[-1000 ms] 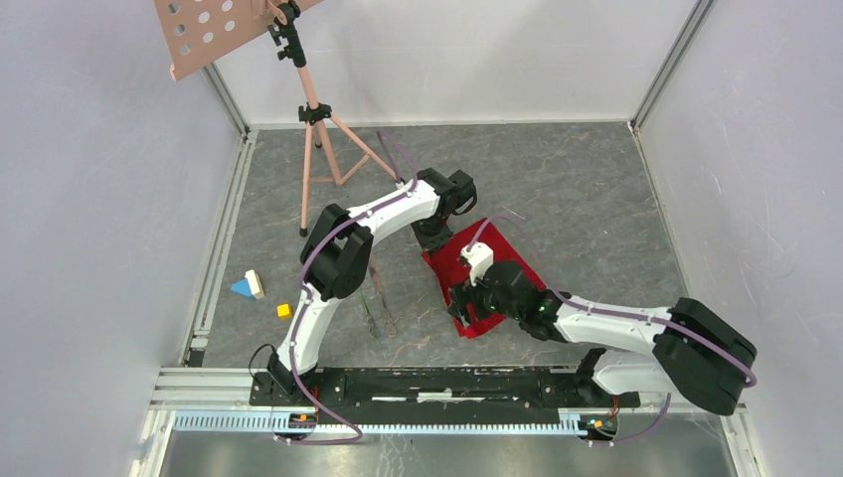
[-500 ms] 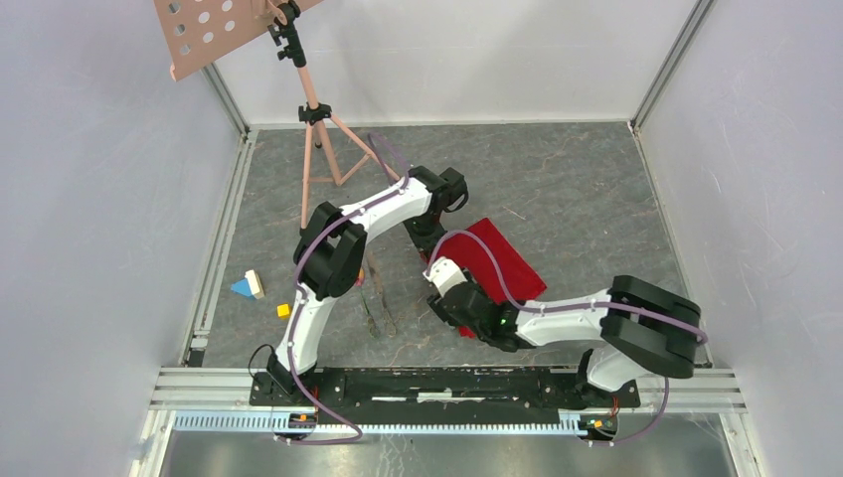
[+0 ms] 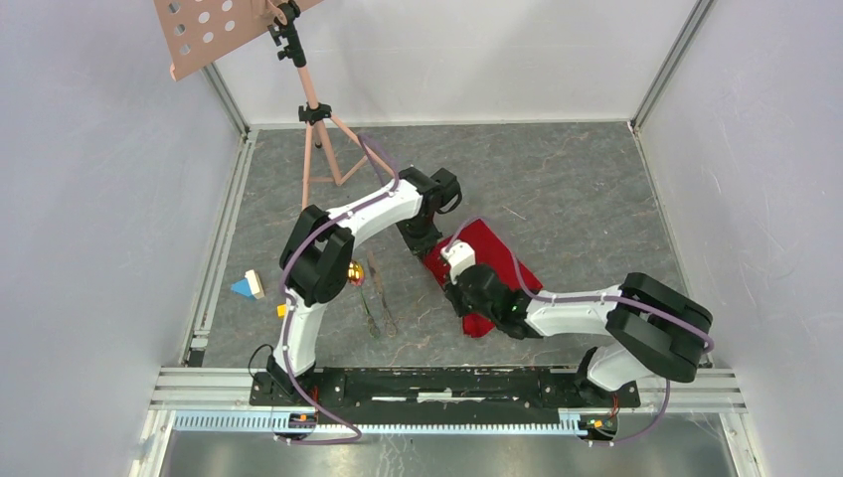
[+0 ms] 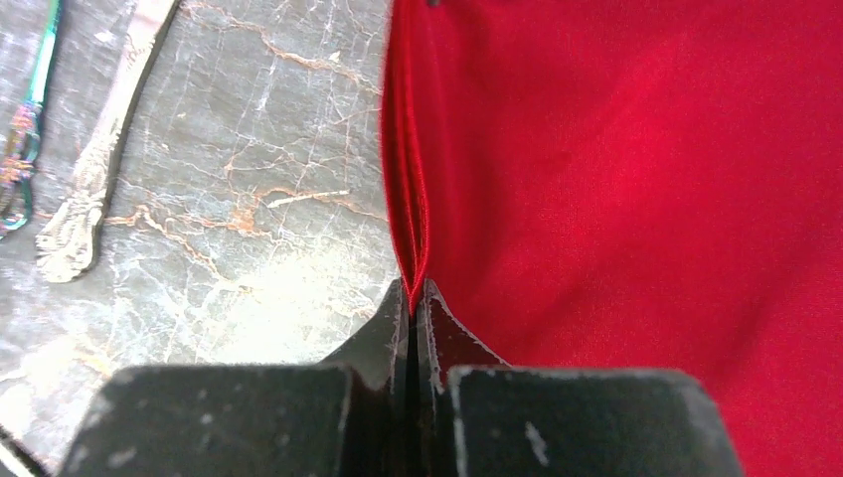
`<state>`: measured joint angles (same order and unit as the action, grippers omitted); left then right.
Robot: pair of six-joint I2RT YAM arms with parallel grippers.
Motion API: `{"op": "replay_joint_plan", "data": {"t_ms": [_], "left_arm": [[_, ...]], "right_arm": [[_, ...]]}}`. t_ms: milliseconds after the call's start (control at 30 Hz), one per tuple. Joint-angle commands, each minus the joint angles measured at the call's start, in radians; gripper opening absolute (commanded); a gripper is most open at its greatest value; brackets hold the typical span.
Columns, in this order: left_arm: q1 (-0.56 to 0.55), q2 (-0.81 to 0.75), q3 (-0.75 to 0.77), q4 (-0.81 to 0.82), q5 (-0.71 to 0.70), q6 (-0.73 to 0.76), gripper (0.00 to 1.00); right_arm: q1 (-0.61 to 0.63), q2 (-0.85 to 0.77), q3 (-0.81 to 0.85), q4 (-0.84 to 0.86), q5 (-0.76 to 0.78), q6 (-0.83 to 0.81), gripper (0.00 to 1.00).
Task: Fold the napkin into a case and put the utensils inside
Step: Fold the lower triangle-folded napkin at the center of the board.
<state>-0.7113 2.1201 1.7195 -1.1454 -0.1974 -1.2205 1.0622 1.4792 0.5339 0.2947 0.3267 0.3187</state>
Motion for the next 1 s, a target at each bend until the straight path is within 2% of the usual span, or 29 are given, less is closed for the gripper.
{"op": "replay_joint_plan", "data": {"t_ms": [0, 133, 300, 600, 800, 967], "left_arm": [[0.015, -0.089, -0.018, 0.012, 0.013, 0.06, 0.02], [0.015, -0.101, -0.04, 0.009, 0.036, 0.066, 0.02], [0.014, -0.093, -0.017, -0.02, 0.017, 0.07, 0.02], [0.015, 0.081, 0.185, -0.099, -0.015, 0.083, 0.02], [0.006, 0.141, 0.27, -0.099, -0.03, 0.079, 0.02], [0.001, 0.176, 0.31, -0.092, -0.009, 0.105, 0.11]], "right_arm": [[-0.116, -0.02, -0.07, 0.154, -0.426, 0.117, 0.0], [-0.164, 0.012, -0.089, 0.209, -0.608, 0.175, 0.0], [-0.204, 0.033, -0.091, 0.221, -0.714, 0.201, 0.0], [-0.37, 0.082, -0.097, 0.19, -0.88, 0.193, 0.0], [-0.47, 0.126, -0.115, 0.222, -0.973, 0.193, 0.0], [-0.51, 0.14, -0.127, 0.234, -0.991, 0.189, 0.0]]}}
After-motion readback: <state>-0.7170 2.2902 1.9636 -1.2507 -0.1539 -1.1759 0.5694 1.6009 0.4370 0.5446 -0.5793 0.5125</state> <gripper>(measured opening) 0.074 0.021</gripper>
